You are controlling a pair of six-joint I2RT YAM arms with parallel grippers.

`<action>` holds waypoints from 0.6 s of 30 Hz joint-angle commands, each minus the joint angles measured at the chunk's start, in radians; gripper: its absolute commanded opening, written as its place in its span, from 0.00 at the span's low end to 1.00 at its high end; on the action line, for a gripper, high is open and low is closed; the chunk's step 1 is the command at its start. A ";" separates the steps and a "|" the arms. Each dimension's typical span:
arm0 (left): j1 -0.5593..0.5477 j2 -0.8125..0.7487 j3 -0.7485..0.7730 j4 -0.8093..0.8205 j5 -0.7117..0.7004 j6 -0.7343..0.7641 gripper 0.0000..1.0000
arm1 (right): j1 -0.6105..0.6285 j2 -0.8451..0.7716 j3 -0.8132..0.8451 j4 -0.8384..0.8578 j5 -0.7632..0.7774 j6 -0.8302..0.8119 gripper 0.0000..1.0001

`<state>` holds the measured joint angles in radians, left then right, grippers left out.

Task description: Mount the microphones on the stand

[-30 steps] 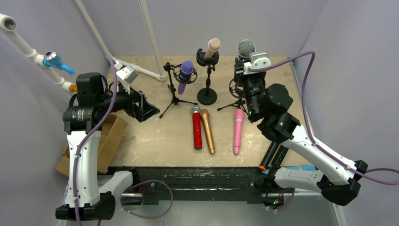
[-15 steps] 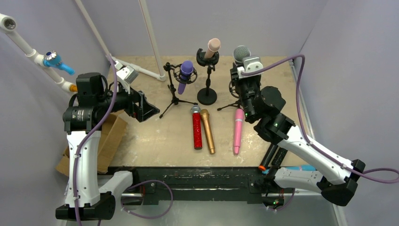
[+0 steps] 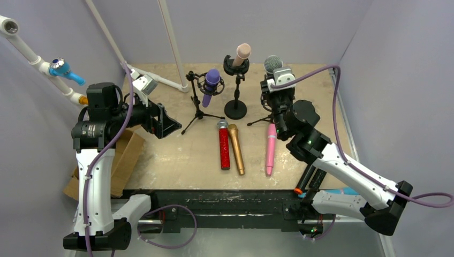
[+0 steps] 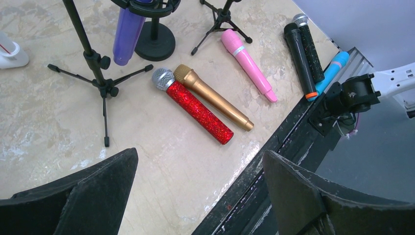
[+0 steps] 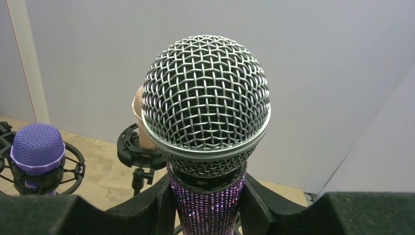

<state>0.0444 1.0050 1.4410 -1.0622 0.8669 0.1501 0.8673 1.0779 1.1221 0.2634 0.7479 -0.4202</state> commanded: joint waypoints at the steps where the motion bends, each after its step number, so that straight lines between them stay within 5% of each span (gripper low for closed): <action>1: -0.001 -0.001 -0.001 0.024 0.001 0.007 1.00 | -0.015 -0.027 -0.010 0.092 -0.015 -0.007 0.00; 18: -0.001 0.004 0.001 0.028 -0.006 0.011 1.00 | -0.083 -0.017 -0.111 0.080 -0.017 0.093 0.00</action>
<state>0.0444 1.0088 1.4410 -1.0622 0.8589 0.1509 0.8097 1.0775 1.0313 0.2943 0.7288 -0.3588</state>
